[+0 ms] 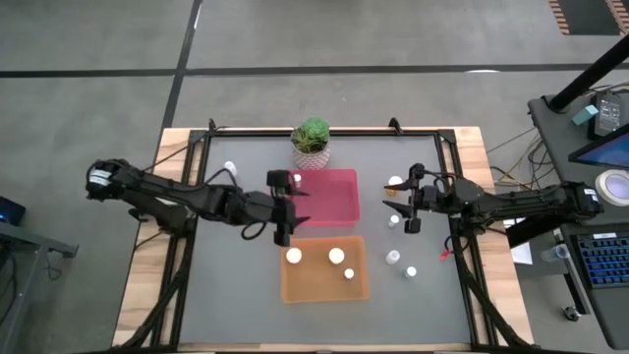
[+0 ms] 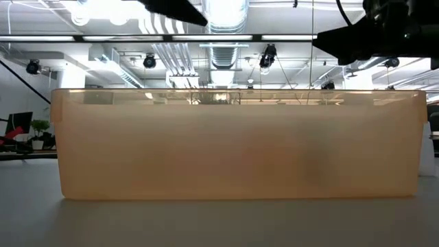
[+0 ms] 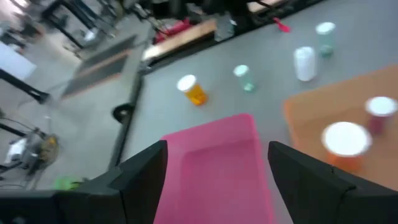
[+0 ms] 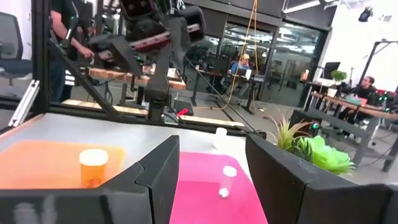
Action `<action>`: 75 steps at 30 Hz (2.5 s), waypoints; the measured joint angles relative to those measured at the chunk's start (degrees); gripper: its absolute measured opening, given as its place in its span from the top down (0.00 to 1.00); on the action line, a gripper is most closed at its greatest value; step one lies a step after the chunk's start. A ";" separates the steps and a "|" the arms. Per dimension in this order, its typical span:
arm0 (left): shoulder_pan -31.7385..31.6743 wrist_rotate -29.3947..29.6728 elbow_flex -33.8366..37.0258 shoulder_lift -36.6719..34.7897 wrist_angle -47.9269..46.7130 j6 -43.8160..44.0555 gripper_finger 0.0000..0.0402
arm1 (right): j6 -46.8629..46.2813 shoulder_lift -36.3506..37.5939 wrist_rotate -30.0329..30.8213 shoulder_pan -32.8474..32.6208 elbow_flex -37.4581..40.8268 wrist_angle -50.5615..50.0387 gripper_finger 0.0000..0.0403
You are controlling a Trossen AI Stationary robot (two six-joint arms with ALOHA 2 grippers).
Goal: Pick and place medicine bottles into bin by pill shape (circle, oval)
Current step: Put the white capsule bottle into the orange bin
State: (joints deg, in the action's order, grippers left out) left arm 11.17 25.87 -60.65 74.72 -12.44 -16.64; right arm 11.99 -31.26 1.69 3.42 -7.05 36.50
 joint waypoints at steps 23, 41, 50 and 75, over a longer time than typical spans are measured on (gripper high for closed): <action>-14.05 2.92 16.01 -6.23 27.67 -6.00 0.35 | -26.22 -1.17 6.05 0.00 0.00 -3.77 0.56; -23.16 10.72 14.94 -11.39 2.52 15.00 0.35 | -28.85 -1.19 6.04 0.00 0.00 -3.68 0.56; -30.19 10.52 13.68 -14.28 -11.89 31.26 0.35 | -28.87 -1.19 6.03 0.00 -0.02 -3.74 0.56; -53.40 -7.52 13.43 -0.23 -33.09 40.07 0.35 | -24.96 -1.17 5.84 -0.02 -0.07 -9.80 0.56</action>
State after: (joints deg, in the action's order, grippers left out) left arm -42.23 18.36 -47.22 74.49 -45.54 23.43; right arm -12.97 -32.42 7.53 3.40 -7.11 26.70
